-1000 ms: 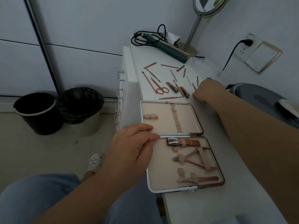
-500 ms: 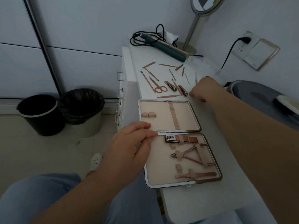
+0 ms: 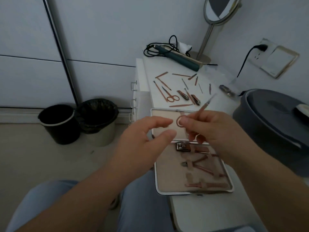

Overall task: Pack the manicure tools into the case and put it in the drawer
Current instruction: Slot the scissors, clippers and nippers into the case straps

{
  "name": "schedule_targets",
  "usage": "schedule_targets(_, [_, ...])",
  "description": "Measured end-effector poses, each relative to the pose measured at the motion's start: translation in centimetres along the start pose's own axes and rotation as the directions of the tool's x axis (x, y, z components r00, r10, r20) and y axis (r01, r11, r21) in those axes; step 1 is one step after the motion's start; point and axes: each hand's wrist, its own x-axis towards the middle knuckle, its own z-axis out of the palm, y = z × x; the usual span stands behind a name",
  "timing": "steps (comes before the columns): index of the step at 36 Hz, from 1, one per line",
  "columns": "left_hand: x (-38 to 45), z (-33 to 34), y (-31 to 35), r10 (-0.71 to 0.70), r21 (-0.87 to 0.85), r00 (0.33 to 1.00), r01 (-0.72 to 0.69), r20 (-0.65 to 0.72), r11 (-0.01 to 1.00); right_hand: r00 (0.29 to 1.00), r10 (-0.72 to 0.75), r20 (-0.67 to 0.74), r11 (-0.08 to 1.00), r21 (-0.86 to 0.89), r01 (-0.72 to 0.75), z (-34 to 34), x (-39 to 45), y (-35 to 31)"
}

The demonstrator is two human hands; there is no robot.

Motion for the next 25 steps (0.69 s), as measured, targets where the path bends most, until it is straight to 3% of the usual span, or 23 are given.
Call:
schedule_targets(4, [-0.6, 0.5, 1.0, -0.004, -0.162, 0.997, 0.017, 0.078, 0.987, 0.992, 0.035, 0.120, 0.989, 0.139, -0.052, 1.0, -1.5, 0.3])
schedule_targets(11, [-1.0, 0.7, 0.7, -0.064, -0.366, 0.998, 0.051, -0.025, 0.929, 0.968, 0.018, 0.249, 0.970, 0.230, -0.077, 0.9, -2.3, 0.5])
schedule_targets(18, [-0.8, 0.4, 0.6, -0.140, -0.319, 0.988, 0.111, -0.070, 0.941, 0.996, -0.062, -0.066, 0.984, 0.165, 0.072, 0.0, -2.7, 0.9])
schedule_targets(25, [-1.1, 0.3, 0.8, -0.070, -0.165, 0.994, 0.055, -0.086, 0.985, 0.991, -0.057, -0.119, 0.980, 0.181, 0.078, 0.0, -2.3, 2.1])
